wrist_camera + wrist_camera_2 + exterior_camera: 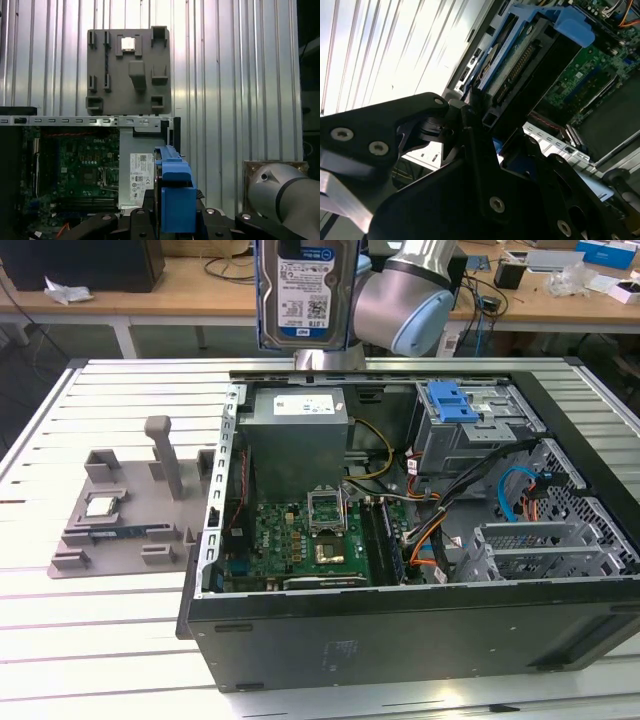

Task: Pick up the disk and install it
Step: 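Pick up the disk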

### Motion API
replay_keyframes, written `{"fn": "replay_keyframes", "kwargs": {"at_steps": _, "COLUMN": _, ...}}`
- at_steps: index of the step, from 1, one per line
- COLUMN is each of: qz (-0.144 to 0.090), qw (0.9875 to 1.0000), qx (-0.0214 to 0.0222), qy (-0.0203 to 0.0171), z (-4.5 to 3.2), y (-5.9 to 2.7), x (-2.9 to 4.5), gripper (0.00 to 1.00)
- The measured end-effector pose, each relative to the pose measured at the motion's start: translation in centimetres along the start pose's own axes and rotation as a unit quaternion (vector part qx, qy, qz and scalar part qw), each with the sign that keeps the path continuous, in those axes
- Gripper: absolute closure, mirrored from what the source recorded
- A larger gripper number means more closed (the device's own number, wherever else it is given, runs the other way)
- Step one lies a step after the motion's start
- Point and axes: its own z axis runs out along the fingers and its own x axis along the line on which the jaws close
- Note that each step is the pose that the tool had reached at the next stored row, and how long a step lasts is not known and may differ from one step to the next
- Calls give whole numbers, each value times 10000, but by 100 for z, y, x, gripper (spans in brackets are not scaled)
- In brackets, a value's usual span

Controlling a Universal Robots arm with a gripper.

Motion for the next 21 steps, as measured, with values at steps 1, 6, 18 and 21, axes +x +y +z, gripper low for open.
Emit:
{"fn": "replay_keyframes", "kwargs": {"at_steps": 1, "qz": 21, "qw": 10000, "qx": 1, "qy": -1, "z": 12, "y": -27, "x": 2, "gripper": 63}}
{"fn": "replay_keyframes", "kwargs": {"at_steps": 6, "qz": 22, "qw": 10000, "qx": 0, "qy": -1, "z": 24, "y": -82, "x": 66, "gripper": 63}}
{"fn": "replay_keyframes", "kwargs": {"at_steps": 18, "qz": 24, "qw": 10000, "qx": 0, "qy": -1, "z": 60, "y": -104, "x": 371, "gripper": 63}}
{"fn": "replay_keyframes", "kwargs": {"at_steps": 21, "qz": 24, "qw": 10000, "qx": 0, "qy": -1, "z": 93, "y": -114, "x": 532, "gripper": 63}}
